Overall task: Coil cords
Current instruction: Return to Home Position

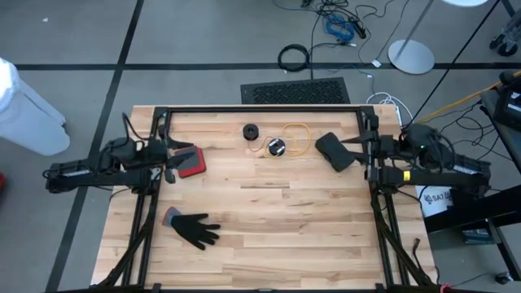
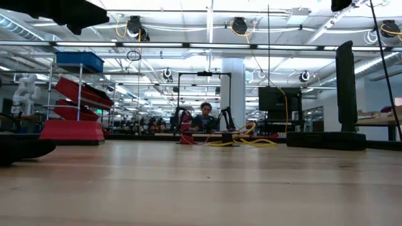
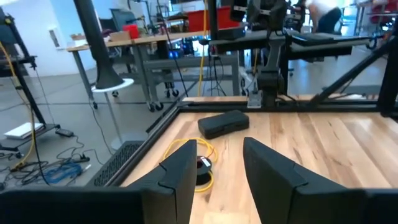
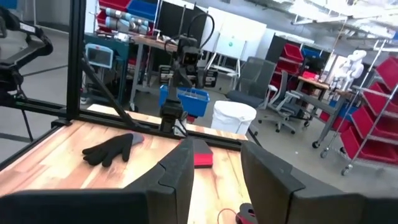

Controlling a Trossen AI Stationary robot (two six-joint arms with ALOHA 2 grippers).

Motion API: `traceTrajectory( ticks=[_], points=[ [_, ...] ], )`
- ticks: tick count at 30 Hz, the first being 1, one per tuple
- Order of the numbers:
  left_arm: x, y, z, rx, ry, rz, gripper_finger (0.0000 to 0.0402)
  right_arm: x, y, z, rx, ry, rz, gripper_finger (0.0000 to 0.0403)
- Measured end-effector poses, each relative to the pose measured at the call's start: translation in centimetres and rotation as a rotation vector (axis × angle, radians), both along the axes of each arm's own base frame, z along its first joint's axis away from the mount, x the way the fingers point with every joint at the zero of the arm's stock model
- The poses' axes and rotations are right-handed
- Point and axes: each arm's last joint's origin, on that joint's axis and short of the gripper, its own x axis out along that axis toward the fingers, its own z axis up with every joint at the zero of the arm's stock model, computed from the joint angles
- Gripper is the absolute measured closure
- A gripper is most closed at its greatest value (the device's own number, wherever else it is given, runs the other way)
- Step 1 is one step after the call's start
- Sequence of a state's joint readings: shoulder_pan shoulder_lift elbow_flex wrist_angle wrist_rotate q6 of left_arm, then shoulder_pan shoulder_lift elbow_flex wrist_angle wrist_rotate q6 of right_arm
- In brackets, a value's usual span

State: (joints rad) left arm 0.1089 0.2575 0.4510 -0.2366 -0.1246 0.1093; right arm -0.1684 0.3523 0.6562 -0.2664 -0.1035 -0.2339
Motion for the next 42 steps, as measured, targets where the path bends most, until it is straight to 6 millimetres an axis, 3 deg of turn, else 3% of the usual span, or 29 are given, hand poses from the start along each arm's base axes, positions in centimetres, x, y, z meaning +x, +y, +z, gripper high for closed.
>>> traceTrajectory(
  ticks=[8, 14, 22, 32, 42],
  points=[
    [-0.1, 0.0, -1.0, -0.023, -0.025, 0.015, 0.0263, -1.6, 0.3, -1.5, -0.022, -0.058, 0.000, 0.0282],
    [0.6, 0.1, -2.5, -0.019, -0.050, 0.016, 0.0263, -3.0, 0.5, -3.8, 0.002, -0.128, -0.001, 0.0282],
    [1.1, 0.2, -4.1, -0.018, -0.036, 0.026, 0.0263, -1.6, 0.3, -7.6, 0.027, -0.173, 0.004, 0.0282],
    [0.3, 0.2, -4.1, 0.011, -0.083, 0.042, 0.0263, -1.3, 0.1, -8.0, -0.048, -0.230, -0.032, 0.0282],
    [0.1, 0.1, -4.2, 0.007, -0.070, 0.040, 0.0263, -0.8, -0.2, -9.2, 0.025, -0.154, -0.101, 0.0282]
  ],
)
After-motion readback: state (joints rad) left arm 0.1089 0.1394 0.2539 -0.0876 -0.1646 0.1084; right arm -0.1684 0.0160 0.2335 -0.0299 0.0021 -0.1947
